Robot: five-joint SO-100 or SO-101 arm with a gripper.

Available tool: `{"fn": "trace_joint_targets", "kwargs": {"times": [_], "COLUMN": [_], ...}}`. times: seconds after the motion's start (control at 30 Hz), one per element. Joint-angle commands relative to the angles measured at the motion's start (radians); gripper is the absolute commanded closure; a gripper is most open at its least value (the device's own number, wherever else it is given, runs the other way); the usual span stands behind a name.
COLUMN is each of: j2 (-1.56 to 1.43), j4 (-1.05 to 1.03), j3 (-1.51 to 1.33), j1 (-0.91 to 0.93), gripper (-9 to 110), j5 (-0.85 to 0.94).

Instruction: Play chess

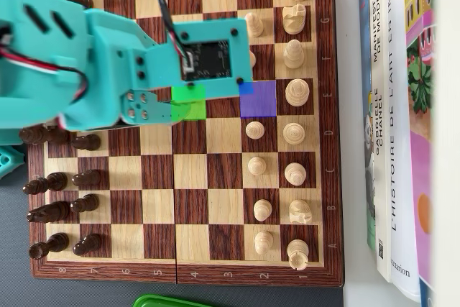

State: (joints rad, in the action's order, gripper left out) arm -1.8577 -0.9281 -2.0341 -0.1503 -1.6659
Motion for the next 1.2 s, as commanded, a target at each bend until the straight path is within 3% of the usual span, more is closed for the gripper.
{"fn": "trace_joint_targets", "kwargs": {"times": [0.0,0.23,1.17], "j2": [-0.061,-0.106,-0.927], "j4": [0.009,0.011,0.021], "j3": [0.008,0.017,-0.333], "j1": [0.003,0.014,0.141], "gripper": [89,89,89], "j5": [0.006,0.008,0.006]}}
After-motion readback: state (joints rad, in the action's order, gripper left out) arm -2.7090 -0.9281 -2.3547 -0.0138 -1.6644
